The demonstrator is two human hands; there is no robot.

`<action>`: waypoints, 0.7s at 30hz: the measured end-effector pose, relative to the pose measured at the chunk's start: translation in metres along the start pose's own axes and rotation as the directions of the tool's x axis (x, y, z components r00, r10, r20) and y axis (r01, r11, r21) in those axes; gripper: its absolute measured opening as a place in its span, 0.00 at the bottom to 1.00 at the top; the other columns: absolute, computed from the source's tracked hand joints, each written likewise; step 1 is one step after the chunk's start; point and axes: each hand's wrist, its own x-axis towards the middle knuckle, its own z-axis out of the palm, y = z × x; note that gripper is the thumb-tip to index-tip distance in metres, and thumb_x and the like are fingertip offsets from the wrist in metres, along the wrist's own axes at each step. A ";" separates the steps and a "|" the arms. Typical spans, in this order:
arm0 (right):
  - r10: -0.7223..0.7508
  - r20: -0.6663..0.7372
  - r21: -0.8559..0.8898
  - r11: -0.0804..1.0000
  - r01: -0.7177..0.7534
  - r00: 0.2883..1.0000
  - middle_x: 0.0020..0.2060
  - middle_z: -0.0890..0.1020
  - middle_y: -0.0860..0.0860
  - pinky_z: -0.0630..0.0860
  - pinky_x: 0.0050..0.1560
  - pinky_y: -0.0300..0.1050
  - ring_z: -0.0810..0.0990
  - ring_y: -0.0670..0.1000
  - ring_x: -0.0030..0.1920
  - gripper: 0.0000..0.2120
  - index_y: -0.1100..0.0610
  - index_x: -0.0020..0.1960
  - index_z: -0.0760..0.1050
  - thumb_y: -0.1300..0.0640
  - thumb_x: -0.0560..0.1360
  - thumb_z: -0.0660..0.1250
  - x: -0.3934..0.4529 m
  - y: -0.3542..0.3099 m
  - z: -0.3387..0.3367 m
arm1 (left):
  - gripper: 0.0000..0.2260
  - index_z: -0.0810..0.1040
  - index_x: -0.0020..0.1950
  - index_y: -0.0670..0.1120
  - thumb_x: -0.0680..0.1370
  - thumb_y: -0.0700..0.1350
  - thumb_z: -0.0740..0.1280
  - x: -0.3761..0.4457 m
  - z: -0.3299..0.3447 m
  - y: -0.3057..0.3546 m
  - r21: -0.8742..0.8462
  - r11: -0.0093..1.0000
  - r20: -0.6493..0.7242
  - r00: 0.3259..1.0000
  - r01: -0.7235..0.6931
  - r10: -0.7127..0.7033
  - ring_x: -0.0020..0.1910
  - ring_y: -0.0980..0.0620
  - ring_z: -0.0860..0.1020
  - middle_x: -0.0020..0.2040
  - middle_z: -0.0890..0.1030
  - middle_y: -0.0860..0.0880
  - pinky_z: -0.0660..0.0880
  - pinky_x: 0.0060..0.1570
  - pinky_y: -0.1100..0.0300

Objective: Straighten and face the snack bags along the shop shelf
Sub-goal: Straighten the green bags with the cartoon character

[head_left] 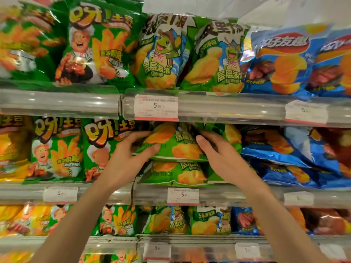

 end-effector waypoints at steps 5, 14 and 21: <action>0.111 0.084 0.134 0.983 -0.122 0.990 0.61 0.77 0.38 0.68 0.60 0.40 0.75 0.44 0.63 0.30 0.45 0.72 0.71 0.30 0.76 0.59 0.015 -0.010 0.011 | 0.22 0.78 0.62 0.56 0.69 0.57 0.74 -0.022 -0.021 0.008 -0.066 0.997 0.116 0.993 0.038 -0.030 0.55 0.61 0.82 0.55 0.80 0.69 0.79 0.48 0.65; 0.175 0.053 0.239 0.954 -0.183 0.983 0.63 0.78 0.44 0.72 0.66 0.48 0.76 0.47 0.65 0.34 0.46 0.74 0.67 0.34 0.73 0.69 0.014 -0.015 0.025 | 0.41 0.68 0.70 0.64 0.60 0.78 0.67 -0.007 -0.021 0.026 -0.045 0.949 0.127 0.944 0.313 -0.305 0.56 0.56 0.79 0.63 0.77 0.59 0.74 0.51 0.56; 0.032 -0.015 0.081 0.996 -0.030 0.999 0.59 0.81 0.40 0.76 0.60 0.42 0.78 0.38 0.58 0.35 0.48 0.73 0.70 0.28 0.73 0.59 -0.007 -0.017 0.022 | 0.41 0.59 0.78 0.61 0.69 0.70 0.72 0.008 -0.001 0.023 0.012 0.960 0.092 0.956 0.280 -0.280 0.56 0.57 0.78 0.59 0.76 0.60 0.76 0.52 0.59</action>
